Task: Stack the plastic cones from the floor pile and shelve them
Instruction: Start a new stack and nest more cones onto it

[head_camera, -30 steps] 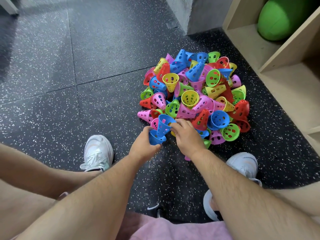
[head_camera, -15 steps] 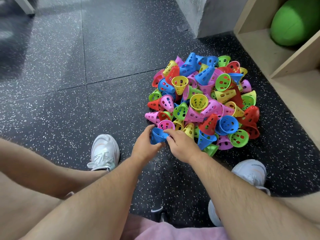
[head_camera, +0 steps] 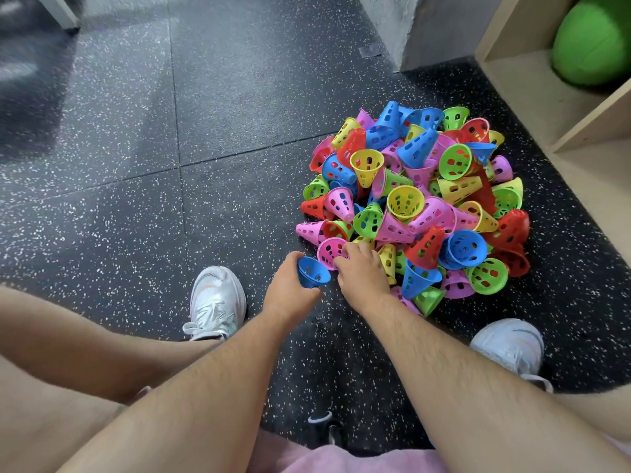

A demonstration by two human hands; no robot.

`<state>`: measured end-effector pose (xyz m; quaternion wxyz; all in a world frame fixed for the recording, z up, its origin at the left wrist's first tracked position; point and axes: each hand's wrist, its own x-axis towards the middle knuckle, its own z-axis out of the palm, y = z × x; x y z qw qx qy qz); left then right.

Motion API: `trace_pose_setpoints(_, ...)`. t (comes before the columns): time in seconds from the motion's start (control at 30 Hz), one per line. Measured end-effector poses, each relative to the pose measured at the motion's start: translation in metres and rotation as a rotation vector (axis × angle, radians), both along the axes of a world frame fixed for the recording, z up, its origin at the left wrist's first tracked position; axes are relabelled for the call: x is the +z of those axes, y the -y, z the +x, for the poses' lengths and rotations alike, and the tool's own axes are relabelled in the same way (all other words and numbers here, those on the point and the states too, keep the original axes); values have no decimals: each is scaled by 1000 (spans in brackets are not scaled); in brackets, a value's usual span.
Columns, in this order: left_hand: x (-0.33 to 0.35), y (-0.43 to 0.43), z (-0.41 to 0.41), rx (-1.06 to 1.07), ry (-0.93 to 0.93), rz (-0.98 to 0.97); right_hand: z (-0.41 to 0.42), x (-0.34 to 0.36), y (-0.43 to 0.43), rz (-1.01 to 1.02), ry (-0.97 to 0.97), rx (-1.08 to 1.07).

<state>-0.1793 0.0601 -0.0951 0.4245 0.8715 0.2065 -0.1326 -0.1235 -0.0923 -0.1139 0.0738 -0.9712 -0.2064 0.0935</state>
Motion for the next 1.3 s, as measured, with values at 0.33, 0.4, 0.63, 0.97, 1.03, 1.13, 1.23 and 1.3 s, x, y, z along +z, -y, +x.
trace_pose_setpoints(0.33,-1,3,-1,-2,-31,26,18,-6,-5,102,51,29)
trace_pose_setpoints(0.4,-1,2,0,7,-34,21,15,-9,-3,194,84,-16)
trace_pose_setpoints(0.63,-5,3,0,36,-74,-1,6,3,7,456,180,-159)
trace_pose_setpoints(0.97,-4,17,4,7,-11,-37,-2,17,15,371,166,34)
trace_pose_setpoints(1.03,-5,18,4,9,2,-50,-5,13,23,332,169,67)
trace_pose_setpoints(1.13,-4,21,6,7,37,-65,-11,10,32,460,-27,70)
trace_pose_setpoints(1.23,-5,22,5,-26,37,-40,-20,14,38,504,-244,19)
trace_pose_setpoints(1.3,-5,22,4,-68,27,-24,-25,17,44,485,-264,-41)
